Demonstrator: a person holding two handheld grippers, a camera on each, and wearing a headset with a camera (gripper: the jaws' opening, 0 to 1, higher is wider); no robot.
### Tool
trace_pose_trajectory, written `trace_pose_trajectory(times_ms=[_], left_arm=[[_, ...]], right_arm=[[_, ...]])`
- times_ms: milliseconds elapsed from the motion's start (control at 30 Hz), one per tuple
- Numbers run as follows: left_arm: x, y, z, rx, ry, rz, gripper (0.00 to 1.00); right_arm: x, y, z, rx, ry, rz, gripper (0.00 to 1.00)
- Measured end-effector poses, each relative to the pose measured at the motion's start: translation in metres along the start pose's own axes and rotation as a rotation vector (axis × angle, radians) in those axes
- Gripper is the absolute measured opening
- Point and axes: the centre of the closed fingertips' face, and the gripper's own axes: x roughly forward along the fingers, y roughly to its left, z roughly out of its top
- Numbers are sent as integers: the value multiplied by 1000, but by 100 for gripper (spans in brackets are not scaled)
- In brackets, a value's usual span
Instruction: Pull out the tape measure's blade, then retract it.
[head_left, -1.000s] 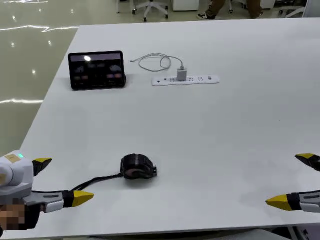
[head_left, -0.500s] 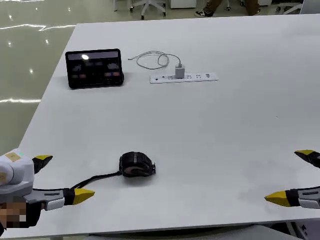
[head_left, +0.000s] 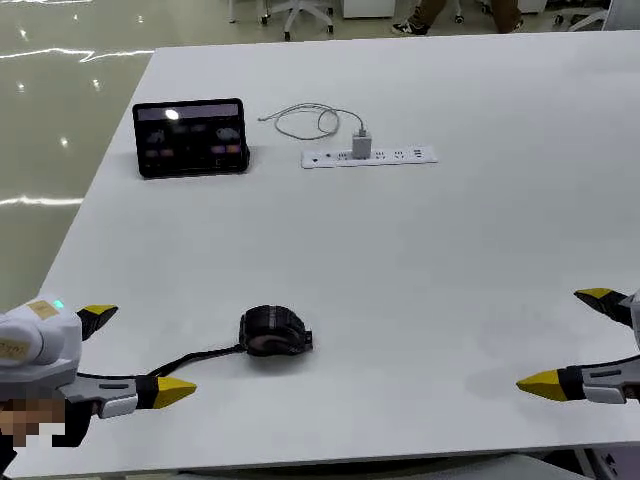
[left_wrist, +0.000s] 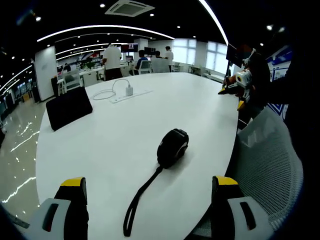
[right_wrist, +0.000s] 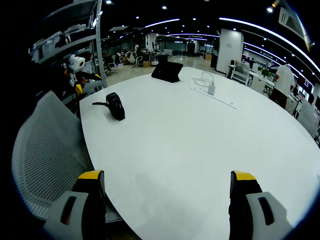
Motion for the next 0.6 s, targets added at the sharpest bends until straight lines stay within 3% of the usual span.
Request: trace_pose_trajectory(times_ms=[67, 167, 200, 367, 600], left_arm=[[3, -1, 2, 4, 1, -7, 100], [9, 4, -9, 25, 69, 2, 100], [13, 0, -11, 24, 81, -26, 100], [20, -5, -7, 38, 88, -44, 100], [31, -12, 1, 77, 109, -88, 100]], right_arm=[[4, 4, 5, -4, -6, 21, 100], [11, 12, 22, -35, -37, 46, 100], [13, 15, 30, -44, -58, 52, 100], [23, 27, 46, -62, -75, 84, 100], [34, 36, 54, -84, -79, 121, 99]])
